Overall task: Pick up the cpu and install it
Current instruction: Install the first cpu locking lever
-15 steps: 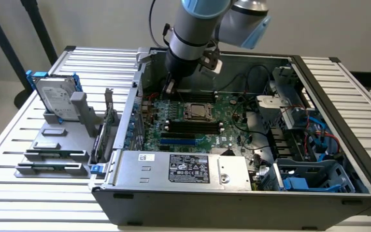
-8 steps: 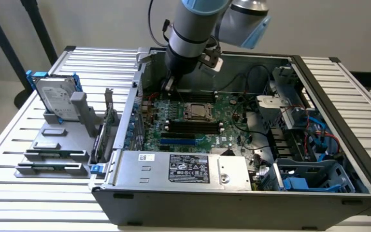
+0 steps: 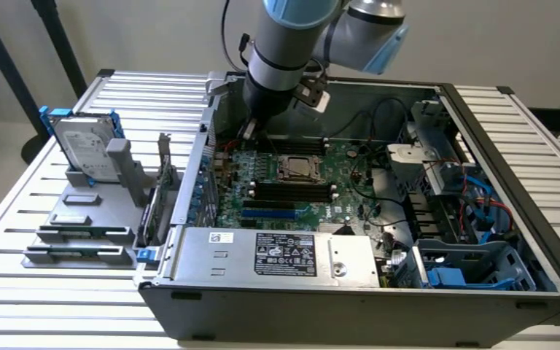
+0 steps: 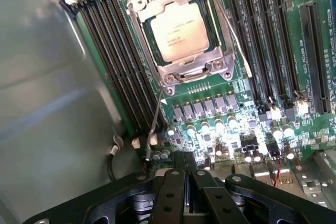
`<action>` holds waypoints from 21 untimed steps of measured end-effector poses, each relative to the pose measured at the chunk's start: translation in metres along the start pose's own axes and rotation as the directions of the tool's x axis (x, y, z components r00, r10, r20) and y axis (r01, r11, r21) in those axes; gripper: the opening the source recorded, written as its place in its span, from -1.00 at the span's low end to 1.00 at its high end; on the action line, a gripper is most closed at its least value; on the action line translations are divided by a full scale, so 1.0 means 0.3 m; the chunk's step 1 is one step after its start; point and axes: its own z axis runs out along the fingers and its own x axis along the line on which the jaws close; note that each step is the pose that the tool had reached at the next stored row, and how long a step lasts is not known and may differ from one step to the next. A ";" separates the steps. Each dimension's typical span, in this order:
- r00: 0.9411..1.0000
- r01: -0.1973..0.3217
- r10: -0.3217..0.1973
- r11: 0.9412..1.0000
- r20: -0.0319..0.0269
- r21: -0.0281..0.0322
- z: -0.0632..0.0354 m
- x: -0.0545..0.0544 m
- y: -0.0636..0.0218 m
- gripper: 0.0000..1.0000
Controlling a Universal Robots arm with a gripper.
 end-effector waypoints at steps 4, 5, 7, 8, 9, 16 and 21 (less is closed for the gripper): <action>1.000 -0.023 0.023 1.000 -0.004 0.015 0.001 -0.002 -0.004 -0.79; 0.998 -0.062 0.063 0.998 -0.019 0.019 0.002 -0.003 -0.006 -0.79; 0.995 -0.093 0.094 0.995 -0.043 0.019 0.002 -0.003 -0.007 -0.79; 0.994 -0.100 0.101 0.995 -0.049 0.020 0.002 -0.003 -0.007 -0.79; 0.992 -0.108 0.109 0.994 -0.056 0.020 0.002 -0.003 -0.008 -0.79; 0.980 -0.160 0.162 0.987 -0.117 0.033 0.002 -0.004 -0.009 -0.79; 0.968 -0.191 0.195 0.981 -0.155 0.043 0.002 -0.005 -0.009 -0.79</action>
